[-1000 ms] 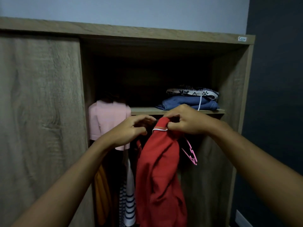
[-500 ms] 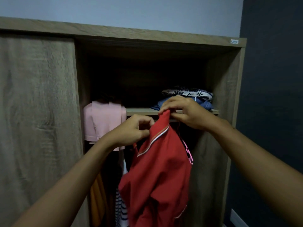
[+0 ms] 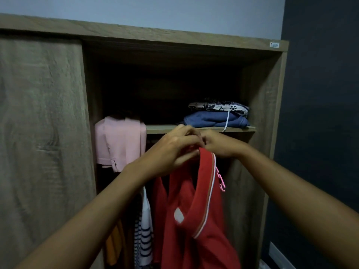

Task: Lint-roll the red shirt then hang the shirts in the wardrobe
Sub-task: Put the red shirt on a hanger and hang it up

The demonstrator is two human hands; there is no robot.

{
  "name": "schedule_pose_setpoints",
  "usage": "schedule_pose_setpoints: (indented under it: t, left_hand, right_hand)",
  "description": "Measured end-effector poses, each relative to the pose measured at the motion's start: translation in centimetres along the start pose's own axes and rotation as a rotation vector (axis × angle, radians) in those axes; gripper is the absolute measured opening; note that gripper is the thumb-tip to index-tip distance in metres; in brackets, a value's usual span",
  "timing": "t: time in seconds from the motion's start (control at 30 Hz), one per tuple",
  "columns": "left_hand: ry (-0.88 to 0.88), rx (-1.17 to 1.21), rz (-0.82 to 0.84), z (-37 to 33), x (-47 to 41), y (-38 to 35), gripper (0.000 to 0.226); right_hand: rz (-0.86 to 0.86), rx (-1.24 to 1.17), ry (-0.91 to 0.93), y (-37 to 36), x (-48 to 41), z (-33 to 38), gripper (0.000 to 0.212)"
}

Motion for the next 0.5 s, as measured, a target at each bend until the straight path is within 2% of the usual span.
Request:
schedule_pose_setpoints:
  t: [0.07, 0.13, 0.2, 0.3, 0.43, 0.5]
  left_hand:
    - [0.093, 0.07, -0.007, 0.5, 0.1, 0.1, 0.014]
    - [0.226, 0.119, -0.011, 1.8, 0.4, -0.1, 0.011]
    - [0.329, 0.13, -0.027, 3.2, 1.0, -0.6, 0.009]
    - [0.457, 0.098, -0.069, 5.0, 1.7, -1.0, 0.019]
    - [0.511, -0.02, -0.122, 5.3, 1.8, -0.5, 0.027]
    - [0.489, -0.082, -0.135, 4.9, 2.0, -0.5, 0.022]
  right_hand:
    - [-0.008, -0.101, -0.043, -0.4, 0.6, -1.1, 0.028]
    - [-0.1, -0.198, -0.158, 0.0, 1.5, -2.5, 0.03]
    - [-0.209, -0.202, -0.272, 0.8, 2.6, -3.1, 0.02]
    - [-0.278, -0.187, -0.303, 0.7, 3.9, -1.6, 0.029]
    - [-0.149, 0.077, -0.293, -3.6, 4.7, 0.2, 0.041]
    - [-0.105, 0.279, -0.305, -5.5, 4.7, -0.4, 0.033]
Point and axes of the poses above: each hand's wrist, its own x-axis away from the middle knuckle, its own y-axis out of the back of the hand, z = x × y, the point moved 7 cm from there along -x, towards the middle knuckle, and after that the axes turned 14 degrees about y, right-handed, at the moved point
